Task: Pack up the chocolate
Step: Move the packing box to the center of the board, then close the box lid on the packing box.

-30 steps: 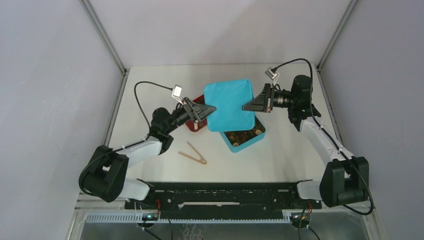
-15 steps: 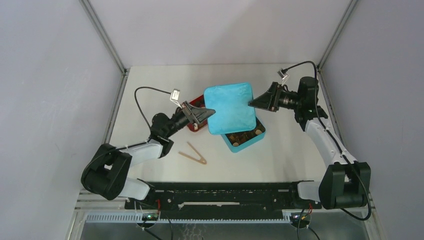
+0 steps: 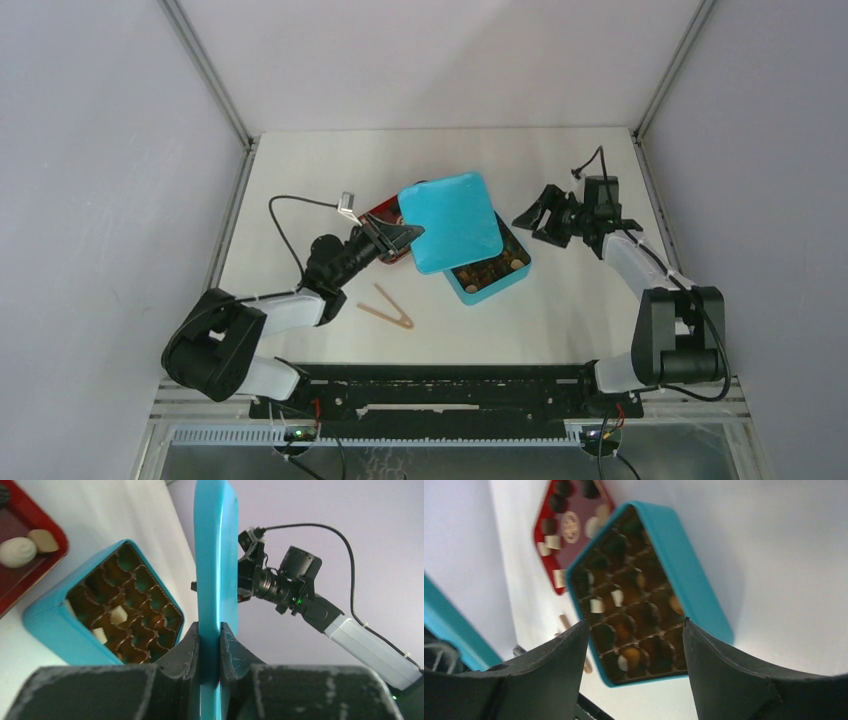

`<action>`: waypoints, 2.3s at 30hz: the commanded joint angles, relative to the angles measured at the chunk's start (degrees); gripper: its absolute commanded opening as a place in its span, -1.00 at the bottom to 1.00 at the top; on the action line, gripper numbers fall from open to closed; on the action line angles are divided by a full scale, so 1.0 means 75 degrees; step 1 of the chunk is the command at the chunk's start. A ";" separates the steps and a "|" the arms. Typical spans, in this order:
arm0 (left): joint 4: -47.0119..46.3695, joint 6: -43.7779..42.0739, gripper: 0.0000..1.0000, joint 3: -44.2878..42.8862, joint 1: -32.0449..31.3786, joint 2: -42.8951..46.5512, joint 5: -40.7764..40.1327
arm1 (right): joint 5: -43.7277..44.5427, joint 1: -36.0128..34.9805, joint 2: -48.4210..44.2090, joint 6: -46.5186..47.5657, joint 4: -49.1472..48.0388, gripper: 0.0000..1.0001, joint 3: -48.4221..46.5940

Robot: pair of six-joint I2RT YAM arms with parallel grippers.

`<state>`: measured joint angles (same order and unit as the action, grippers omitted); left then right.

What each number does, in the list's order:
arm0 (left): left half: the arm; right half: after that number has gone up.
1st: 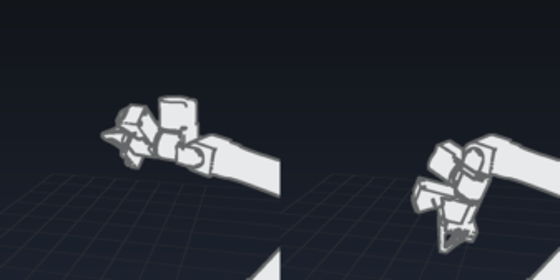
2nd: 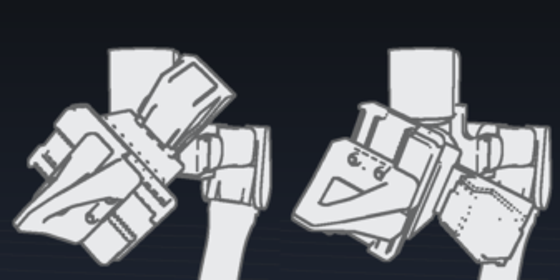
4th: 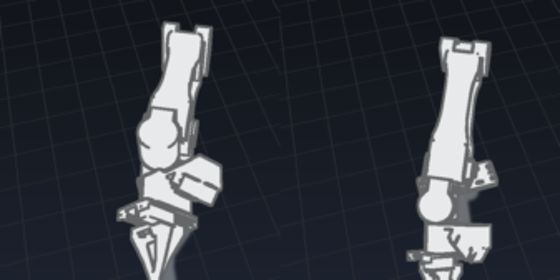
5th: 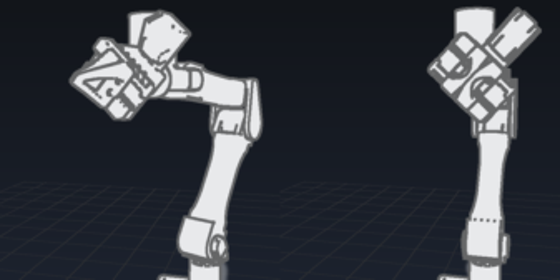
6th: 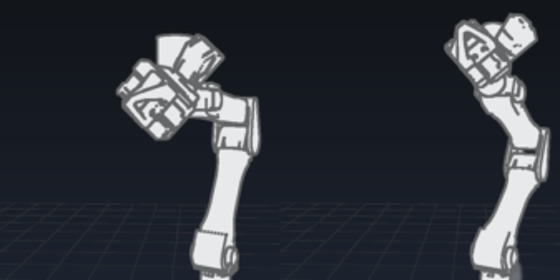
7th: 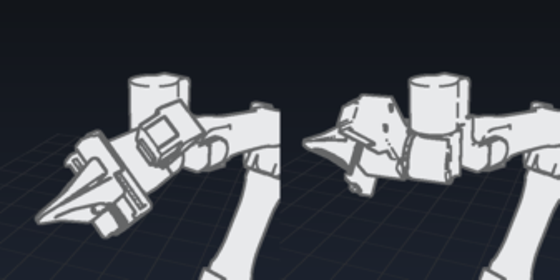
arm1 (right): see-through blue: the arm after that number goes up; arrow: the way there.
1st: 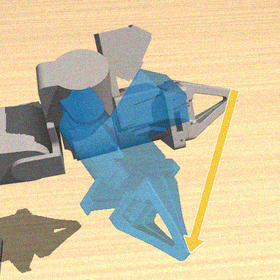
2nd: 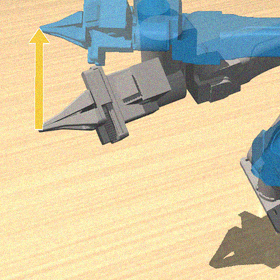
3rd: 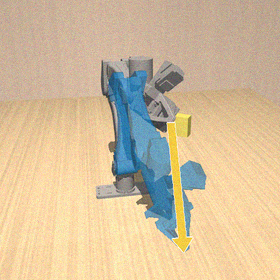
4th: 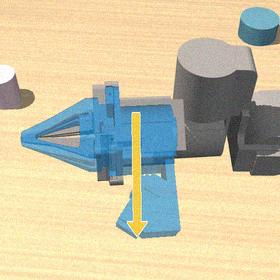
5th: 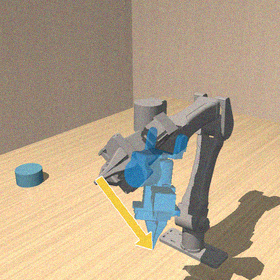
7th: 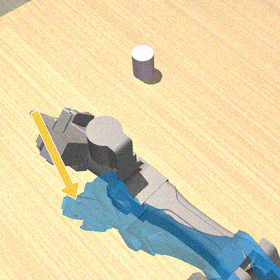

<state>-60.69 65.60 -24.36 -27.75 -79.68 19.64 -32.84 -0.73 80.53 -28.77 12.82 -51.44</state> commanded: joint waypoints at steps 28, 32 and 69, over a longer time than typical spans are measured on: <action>0.1212 0.0339 -1.00 0.0624 -0.0102 0.0786 -0.1185 | 0.1579 -0.1664 -0.1227 -0.1685 -0.1206 0.53 0.1818; 0.1312 0.0374 -1.00 0.0547 -0.0243 0.0709 -0.1270 | 0.2245 -0.1070 -0.1588 -0.1698 -0.1197 0.55 0.2028; 0.1880 0.1151 -0.97 -0.0320 -0.1561 -0.0704 -0.2565 | 0.0028 -0.1447 0.0841 -0.1449 -0.2790 0.41 0.1353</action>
<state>-44.34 72.77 -25.12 -38.92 -86.35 2.63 -31.57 -10.41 87.02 -41.76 -6.59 -38.65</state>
